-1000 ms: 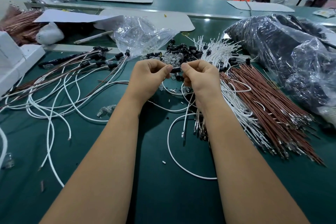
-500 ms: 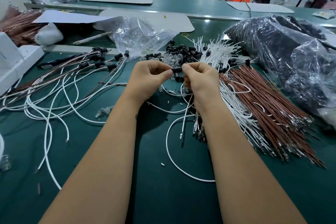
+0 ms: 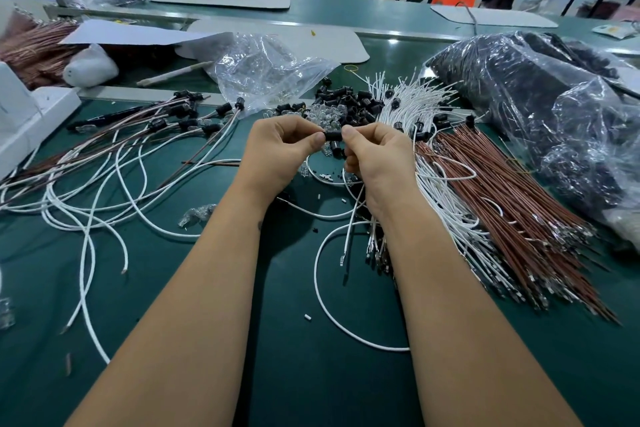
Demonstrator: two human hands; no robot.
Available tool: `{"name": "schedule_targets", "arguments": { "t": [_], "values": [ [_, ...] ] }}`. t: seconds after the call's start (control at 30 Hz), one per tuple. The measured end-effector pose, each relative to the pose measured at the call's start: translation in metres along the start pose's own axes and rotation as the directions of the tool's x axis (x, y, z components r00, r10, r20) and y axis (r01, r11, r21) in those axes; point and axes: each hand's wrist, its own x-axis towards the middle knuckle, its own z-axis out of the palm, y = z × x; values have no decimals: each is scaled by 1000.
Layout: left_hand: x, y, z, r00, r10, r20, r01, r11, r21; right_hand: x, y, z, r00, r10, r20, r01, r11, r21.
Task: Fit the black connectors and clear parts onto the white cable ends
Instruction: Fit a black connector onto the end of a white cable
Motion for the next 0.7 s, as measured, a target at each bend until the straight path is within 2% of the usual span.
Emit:
{"name": "schedule_targets", "arguments": {
  "t": [0.3,0.47,0.57,0.7],
  "values": [
    [3,0,5,999,-33,-6,33,998,58,-2,2,5,999,-35,-23,34,998,-55],
    [5,-2,-3,988,-116,-99,120,992,45,1,-1,0,991,-49,-122,46,999,-25],
    [5,2,-6,985,-160,-57,149,975,-162,0,-2,0,993,-43,-111,41,999,-22],
    [3,7,-7,994,-85,72,109,864,-492,-2,-3,1,996,-62,-56,60,997,-43]
  ]
}}
